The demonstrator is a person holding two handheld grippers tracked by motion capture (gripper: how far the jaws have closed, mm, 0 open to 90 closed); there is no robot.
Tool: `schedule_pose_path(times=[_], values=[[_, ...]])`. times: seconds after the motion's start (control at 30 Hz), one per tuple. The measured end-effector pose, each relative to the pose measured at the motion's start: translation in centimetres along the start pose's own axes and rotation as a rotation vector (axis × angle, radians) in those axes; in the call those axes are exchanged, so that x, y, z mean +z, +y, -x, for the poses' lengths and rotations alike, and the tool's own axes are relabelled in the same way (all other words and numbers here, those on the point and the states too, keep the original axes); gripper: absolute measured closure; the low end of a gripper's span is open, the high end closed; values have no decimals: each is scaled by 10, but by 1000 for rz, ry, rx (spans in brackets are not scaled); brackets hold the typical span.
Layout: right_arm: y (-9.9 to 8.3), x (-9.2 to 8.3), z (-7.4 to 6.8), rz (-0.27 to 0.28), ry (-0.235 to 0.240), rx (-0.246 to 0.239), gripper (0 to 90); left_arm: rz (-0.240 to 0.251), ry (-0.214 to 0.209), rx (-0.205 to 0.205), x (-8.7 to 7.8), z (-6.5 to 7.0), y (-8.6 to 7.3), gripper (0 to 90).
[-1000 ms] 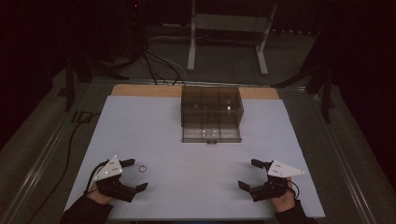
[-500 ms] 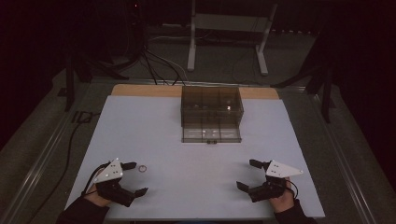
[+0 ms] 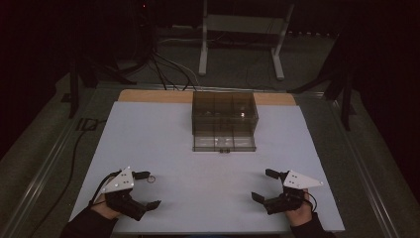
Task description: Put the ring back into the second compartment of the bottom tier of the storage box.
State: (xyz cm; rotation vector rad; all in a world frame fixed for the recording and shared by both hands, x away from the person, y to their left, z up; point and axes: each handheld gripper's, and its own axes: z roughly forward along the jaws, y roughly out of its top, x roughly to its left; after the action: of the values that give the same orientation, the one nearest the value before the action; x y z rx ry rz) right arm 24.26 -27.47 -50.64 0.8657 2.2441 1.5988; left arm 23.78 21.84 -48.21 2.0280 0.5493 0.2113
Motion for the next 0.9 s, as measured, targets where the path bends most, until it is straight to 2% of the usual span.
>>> schedule_pose_path(times=[0.47, 0.53, 0.67, 0.73, 0.9], values=[[1, -3, -1, 15, -7, 15, 0, 25, -8, 15, 2, -2, 8, 6], [1, -2, -2, 14, -6, 9, 0, 21, -3, 19, 2, -2, 10, 6], [1, -2, -2, 10, -8, 7, 0, 43, 12, 11, 2, -3, 14, 7], [1, -2, -2, 11, -8, 8, 0, 41, 25, 19, 2, -4, 15, 6], [1, -3, -2, 15, -11, 8, 0, 34, 39, 10, 4, -7, 16, 6]])
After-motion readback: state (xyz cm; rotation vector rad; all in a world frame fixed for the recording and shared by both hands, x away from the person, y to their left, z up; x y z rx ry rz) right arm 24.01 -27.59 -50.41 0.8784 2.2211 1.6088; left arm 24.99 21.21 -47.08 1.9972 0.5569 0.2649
